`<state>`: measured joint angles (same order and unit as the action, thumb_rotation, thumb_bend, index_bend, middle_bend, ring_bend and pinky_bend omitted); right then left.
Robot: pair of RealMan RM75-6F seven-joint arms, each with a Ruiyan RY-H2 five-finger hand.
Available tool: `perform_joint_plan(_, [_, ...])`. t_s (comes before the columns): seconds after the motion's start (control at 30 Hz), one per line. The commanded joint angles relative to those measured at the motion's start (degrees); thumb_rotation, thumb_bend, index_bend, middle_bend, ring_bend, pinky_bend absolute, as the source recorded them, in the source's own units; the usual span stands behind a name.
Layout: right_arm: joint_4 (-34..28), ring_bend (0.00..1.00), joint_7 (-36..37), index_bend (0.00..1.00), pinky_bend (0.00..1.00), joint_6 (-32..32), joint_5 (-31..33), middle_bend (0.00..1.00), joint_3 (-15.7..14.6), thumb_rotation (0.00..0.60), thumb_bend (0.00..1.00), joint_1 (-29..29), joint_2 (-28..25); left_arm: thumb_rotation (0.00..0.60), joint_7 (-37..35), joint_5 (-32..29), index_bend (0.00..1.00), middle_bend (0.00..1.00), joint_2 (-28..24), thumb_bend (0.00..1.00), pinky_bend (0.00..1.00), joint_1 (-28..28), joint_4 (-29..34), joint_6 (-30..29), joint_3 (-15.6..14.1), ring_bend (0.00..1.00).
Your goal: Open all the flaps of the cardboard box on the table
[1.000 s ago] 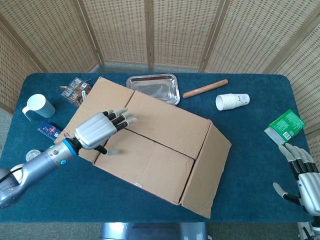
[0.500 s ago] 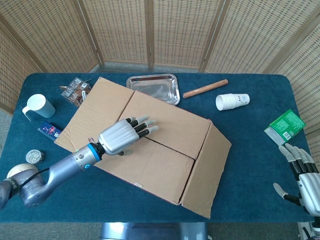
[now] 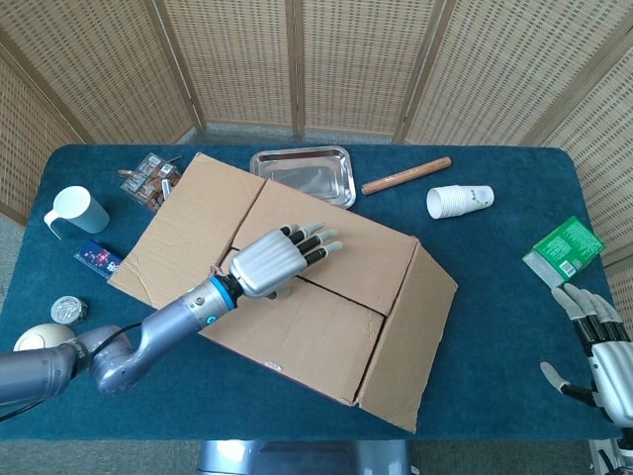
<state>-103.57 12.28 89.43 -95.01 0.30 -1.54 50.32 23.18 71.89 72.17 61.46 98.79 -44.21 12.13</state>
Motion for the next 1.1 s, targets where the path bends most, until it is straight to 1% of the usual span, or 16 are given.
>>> perform_joint_plan(0.03, [0.05, 0.0, 0.15, 0.0, 0.0, -0.19, 0.07, 0.0, -0.04, 0.6, 0.24, -0.08, -0.02, 0.6, 1.17, -0.83, 0.0, 0.0, 1.59, 0.48, 0.27, 0.97, -1.35, -0.21, 0.23, 0.0])
perform_joint_plan(0.3, [0.15, 0.0, 0.66, 0.0, 0.0, -0.48, 0.18, 0.0, -0.09, 0.6, 0.24, -0.22, -0.11, 0.6, 2.21, -2.32, 0.0, 0.0, 4.97, 0.48, 0.26, 2.35, -4.68, -1.11, 0.58, 0.0])
perform_joint_plan(0.53, [0.27, 0.0, 1.02, 0.0, 0.0, -0.75, 0.35, 0.0, -0.13, 0.6, 0.24, -0.34, -0.16, 0.6, 2.6, -1.42, 0.0, 0.0, 6.99, 0.48, 0.26, 3.01, -6.52, -2.66, 0.63, 0.0])
perform_joint_plan(0.9, [0.26, 0.0, 1.68, 0.0, 0.0, -0.79, 0.02, 0.0, -0.34, 0.6, 0.24, -0.39, -0.38, 0.6, 2.72, 0.79, 0.0, 0.0, 7.78, 0.48, 0.26, 3.4, -8.33, -5.17, 1.1, 0.0])
perform_joint_plan(1.1, [0.3, 0.0, 2.11, 0.0, 0.0, -0.96, -0.09, 0.0, -0.49, 0.6, 0.24, -0.46, -0.48, 0.6, 2.62, 1.74, 0.0, 0.0, 8.44, 0.48, 0.26, 3.94, -9.98, -6.35, 1.9, 0.0])
